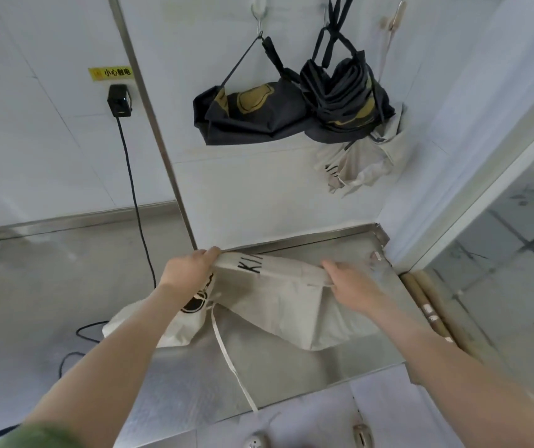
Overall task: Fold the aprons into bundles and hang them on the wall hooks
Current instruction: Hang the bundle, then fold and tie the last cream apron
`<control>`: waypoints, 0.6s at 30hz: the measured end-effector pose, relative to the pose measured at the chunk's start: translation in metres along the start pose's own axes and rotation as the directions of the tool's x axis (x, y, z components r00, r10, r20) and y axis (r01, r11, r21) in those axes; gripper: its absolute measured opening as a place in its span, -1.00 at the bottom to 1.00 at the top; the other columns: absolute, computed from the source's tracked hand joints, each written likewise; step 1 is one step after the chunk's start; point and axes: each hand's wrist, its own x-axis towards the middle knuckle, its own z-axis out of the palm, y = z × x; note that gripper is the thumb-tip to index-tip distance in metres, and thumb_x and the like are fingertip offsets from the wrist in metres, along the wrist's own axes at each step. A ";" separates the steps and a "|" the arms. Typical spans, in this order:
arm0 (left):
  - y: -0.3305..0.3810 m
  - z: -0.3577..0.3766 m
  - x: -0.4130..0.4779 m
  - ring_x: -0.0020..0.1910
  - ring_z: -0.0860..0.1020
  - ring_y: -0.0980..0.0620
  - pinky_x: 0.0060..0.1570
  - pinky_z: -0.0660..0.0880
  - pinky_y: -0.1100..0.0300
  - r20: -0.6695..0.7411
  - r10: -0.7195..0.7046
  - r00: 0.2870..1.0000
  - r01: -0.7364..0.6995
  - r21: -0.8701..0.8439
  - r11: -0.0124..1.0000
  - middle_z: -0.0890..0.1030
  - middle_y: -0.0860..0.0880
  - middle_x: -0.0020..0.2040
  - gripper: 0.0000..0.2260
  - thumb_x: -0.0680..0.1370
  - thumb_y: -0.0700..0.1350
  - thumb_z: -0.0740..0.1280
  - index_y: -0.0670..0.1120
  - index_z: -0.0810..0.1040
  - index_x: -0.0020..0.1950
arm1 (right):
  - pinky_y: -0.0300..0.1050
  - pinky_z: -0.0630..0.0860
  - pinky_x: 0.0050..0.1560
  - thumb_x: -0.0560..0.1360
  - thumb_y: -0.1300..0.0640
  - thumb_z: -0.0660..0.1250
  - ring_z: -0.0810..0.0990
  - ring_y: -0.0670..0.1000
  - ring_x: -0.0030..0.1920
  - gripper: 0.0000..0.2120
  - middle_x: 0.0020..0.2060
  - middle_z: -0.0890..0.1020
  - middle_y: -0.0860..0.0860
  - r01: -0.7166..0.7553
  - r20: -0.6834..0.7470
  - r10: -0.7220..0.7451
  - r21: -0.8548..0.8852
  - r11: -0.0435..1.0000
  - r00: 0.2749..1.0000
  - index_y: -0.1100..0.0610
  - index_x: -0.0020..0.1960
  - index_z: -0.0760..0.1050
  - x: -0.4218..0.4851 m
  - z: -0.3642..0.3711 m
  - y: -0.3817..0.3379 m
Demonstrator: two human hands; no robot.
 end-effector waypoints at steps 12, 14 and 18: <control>0.008 -0.013 -0.002 -0.14 0.58 -0.10 -0.32 0.37 0.15 0.173 -0.183 0.968 0.194 -0.048 0.980 0.57 -0.03 -0.08 -0.78 0.55 -0.26 0.15 -0.02 0.41 0.12 | -0.14 0.39 0.06 0.53 0.17 0.27 0.50 0.11 0.20 -0.51 0.26 0.50 0.07 -0.087 0.166 0.054 0.194 0.977 0.985 0.02 0.43 0.26 0.007 0.017 -0.003; 0.009 -0.024 0.002 -0.25 0.55 -0.09 -0.39 0.35 0.17 0.059 -0.244 0.968 0.248 -0.072 0.966 0.55 -0.03 -0.14 -0.76 0.54 -0.30 0.15 -0.05 0.39 0.15 | -0.12 0.43 0.05 0.50 0.26 0.24 0.54 0.14 0.16 -0.52 0.18 0.56 0.12 -0.091 0.031 0.088 0.150 0.984 0.996 0.04 0.40 0.36 0.014 0.008 -0.005; 0.003 -0.046 0.008 -0.23 0.56 -0.14 -0.41 0.29 0.18 -0.227 -0.274 0.935 0.242 -0.156 0.958 0.57 -0.07 0.03 -0.63 0.51 -0.37 0.18 -0.08 0.39 0.28 | -0.04 0.56 -0.21 0.10 0.55 0.34 0.58 0.20 -0.23 -0.41 -0.20 0.58 0.14 0.073 -0.681 -0.058 -0.006 0.997 0.730 0.26 0.10 0.60 0.020 -0.024 -0.008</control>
